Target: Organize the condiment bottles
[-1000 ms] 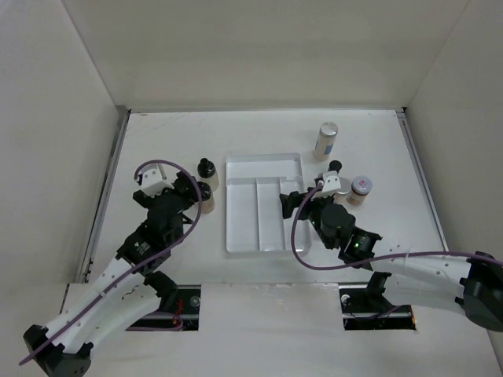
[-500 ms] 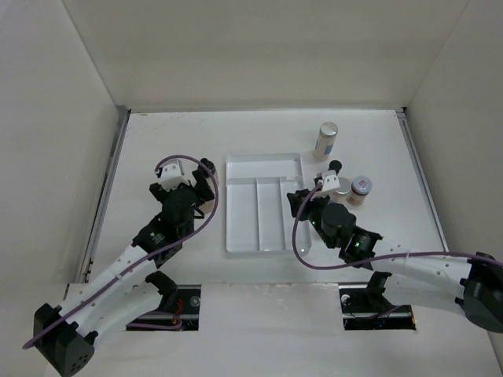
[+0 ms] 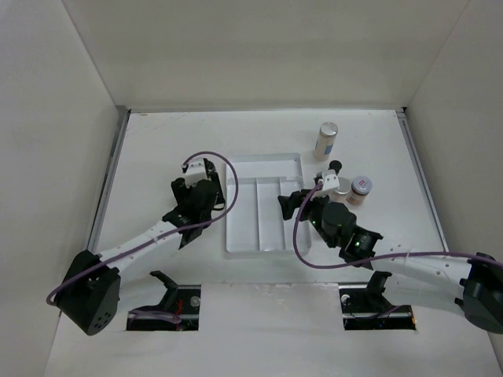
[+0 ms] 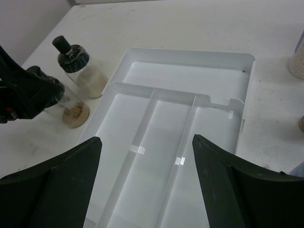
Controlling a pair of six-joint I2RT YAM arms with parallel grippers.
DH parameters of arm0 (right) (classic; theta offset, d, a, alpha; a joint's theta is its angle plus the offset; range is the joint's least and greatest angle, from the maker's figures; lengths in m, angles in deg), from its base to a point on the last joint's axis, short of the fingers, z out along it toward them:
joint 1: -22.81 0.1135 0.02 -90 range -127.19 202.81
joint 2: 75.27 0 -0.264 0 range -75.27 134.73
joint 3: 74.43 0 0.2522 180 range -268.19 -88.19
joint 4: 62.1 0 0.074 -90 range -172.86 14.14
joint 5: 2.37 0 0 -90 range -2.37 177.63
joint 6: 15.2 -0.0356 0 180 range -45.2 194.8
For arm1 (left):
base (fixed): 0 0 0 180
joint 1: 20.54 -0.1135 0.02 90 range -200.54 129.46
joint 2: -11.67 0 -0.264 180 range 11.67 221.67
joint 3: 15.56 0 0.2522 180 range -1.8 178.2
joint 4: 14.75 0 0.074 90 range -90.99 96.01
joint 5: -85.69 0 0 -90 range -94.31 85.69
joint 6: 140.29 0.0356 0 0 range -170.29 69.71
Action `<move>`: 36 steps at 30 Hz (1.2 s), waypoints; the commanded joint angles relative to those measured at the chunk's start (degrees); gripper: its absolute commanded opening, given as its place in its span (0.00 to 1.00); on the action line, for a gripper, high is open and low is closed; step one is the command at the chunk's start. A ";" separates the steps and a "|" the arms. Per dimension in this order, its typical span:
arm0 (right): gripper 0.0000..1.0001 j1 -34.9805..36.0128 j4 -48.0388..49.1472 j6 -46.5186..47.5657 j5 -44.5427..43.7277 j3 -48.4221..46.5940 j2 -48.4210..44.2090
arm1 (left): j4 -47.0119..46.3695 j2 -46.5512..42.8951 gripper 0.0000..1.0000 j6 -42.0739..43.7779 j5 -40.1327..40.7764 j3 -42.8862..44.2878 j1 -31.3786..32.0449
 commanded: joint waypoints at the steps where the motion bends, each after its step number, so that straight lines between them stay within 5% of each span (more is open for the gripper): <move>1: 0.84 -0.40 1.49 -0.64 1.00 -2.60 -0.72 | -5.98 2.18 0.79 0.64 1.59 1.01 -0.70; 9: 0.84 -0.84 1.84 -0.46 1.00 -2.16 -1.33 | -11.44 9.05 0.73 0.73 -0.08 2.16 -2.64; 14: 0.84 -0.84 1.84 -0.37 1.09 -2.33 -0.72 | -12.32 8.09 0.45 1.34 -0.34 2.25 -2.64; 17: 0.84 -0.84 1.84 -0.37 1.09 -2.33 -0.89 | -11.18 3.71 0.38 1.34 0.45 0.93 -0.71; 25: 0.83 -1.19 1.84 -0.72 0.65 -2.07 -1.51 | -3.62 -8.44 0.35 1.61 5.38 4.34 8.78; 36: 0.82 -4.35 1.67 -2.21 -0.94 -0.22 -5.02 | -15.29 10.18 0.35 2.31 -1.47 14.10 9.23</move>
